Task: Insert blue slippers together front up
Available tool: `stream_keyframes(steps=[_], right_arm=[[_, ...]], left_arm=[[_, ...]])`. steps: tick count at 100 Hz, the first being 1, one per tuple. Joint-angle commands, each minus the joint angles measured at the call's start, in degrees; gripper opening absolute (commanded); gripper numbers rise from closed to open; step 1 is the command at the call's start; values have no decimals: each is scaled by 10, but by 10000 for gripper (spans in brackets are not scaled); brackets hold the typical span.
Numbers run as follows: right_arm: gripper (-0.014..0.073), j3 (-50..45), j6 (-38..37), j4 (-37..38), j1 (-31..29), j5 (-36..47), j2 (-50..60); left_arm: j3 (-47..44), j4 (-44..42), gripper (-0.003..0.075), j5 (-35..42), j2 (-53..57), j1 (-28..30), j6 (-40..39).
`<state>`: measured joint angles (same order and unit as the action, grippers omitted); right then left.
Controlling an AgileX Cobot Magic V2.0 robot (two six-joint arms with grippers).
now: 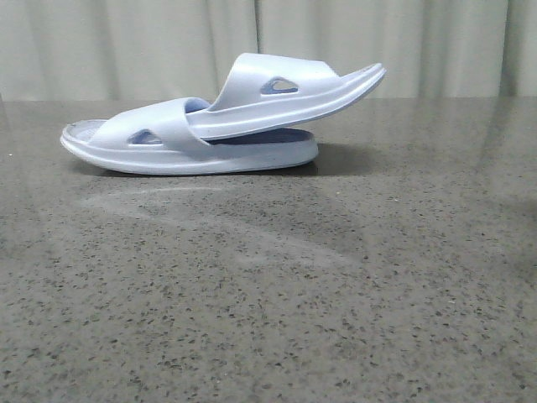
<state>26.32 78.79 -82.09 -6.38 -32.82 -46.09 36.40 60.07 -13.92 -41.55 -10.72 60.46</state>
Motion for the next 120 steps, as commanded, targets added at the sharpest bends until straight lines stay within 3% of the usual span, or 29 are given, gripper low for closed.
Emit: stream_keyframes(steps=[1, 35, 120], right_arm=[[-78, -33, 21, -48, 0, 12, 63], [-78, -103, 21, -51, 0, 42, 193], [-78, -103, 21, -51, 0, 49, 193]], left_arm=[[-33, 35, 15, 40, 66, -5, 13], [-162, 59, 15, 17, 230, -5, 18], [-164, 68, 15, 18, 233, -5, 18]])
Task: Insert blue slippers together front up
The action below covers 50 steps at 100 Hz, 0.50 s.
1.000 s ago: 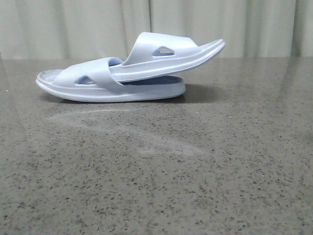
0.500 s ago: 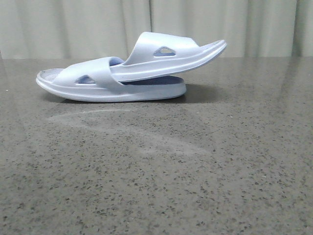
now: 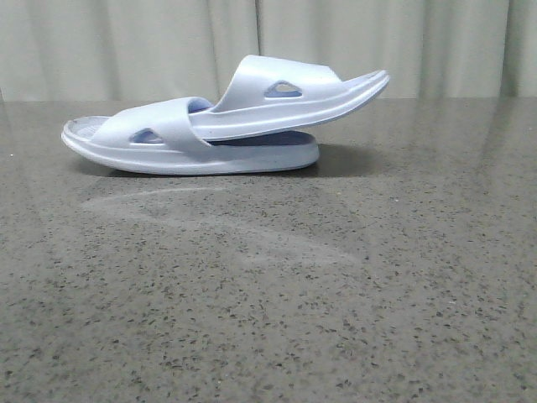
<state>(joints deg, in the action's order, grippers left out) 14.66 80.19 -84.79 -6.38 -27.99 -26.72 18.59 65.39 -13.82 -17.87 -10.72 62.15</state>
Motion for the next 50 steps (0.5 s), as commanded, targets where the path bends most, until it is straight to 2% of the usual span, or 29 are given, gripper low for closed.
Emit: stream_keyframes(steps=[1, 18, 26, 31, 36, 43, 50], right_arm=[[-78, 14, 7, -23, 0, 1, -1], [-78, 14, 7, -23, 0, 1, -1], [-78, 14, 7, -23, 0, 1, -1], [-78, 14, 7, -23, 0, 1, -1], [-78, 14, 7, -23, 0, 1, -1], [-78, 14, 7, -23, 0, 1, -1], [-78, 14, 7, -23, 0, 1, -1]], left_arm=[[15, 14, 15, 17, -4, -5, 1], [10, 15, 15, 18, -4, -5, 1], [-2, -6, 15, 48, -3, -4, -17], [-11, -88, 15, 71, 0, -1, -94], [-23, -198, 15, 99, 10, 7, -232], [-46, -347, 15, 131, 30, 19, -385], [-72, -436, 15, 149, 60, 32, -464]])
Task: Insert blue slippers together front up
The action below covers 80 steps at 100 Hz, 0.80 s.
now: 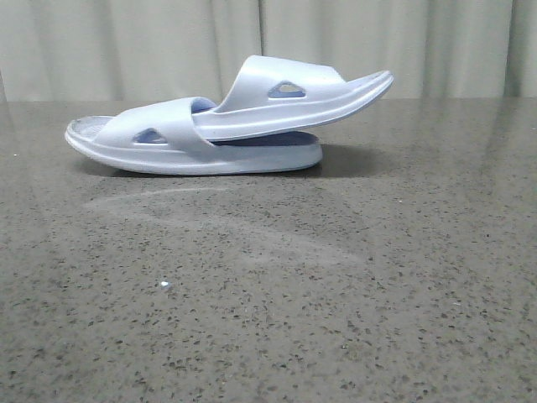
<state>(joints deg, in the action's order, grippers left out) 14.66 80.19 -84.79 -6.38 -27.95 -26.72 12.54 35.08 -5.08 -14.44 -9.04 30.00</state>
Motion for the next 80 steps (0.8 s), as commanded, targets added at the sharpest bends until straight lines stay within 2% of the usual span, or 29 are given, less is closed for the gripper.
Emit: stream_keyframes(steps=[1, 29, 37, 61, 80], right_arm=[[-78, 14, 7, -23, 0, 1, -1], [-78, 14, 7, -23, 0, 1, -1], [-78, 14, 7, -23, 0, 1, -1], [-78, 14, 7, -23, 0, 1, -1], [-78, 14, 7, -23, 0, 1, -1]], left_arm=[[-15, -138, 15, 63, 28, 19, -147], [-110, -283, 15, 66, 111, 114, -271], [-133, -286, 15, 76, 130, 128, -274], [-132, -289, 15, 1, 163, 136, -270], [-132, -288, 15, 5, 163, 136, -270]])
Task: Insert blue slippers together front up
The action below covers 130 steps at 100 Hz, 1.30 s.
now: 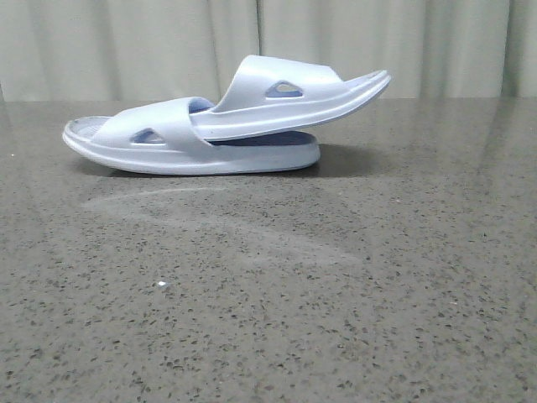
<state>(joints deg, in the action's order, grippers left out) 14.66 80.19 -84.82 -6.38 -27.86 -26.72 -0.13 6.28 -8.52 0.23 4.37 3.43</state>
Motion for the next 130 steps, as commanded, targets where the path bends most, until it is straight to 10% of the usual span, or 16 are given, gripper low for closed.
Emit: stream_keyframes(steps=[1, 94, 130], right_arm=[[-78, 14, 7, -23, 0, 0, -1], [-78, 15, -19, 0, 0, 67, -1], [-78, 17, -848, 852, 0, 165, 6]], left_arm=[[-5, 0, 15, 39, 16, 2, -4], [-5, 0, 15, 39, 16, 2, -4], [-5, 0, 15, 39, 16, 2, -4]])
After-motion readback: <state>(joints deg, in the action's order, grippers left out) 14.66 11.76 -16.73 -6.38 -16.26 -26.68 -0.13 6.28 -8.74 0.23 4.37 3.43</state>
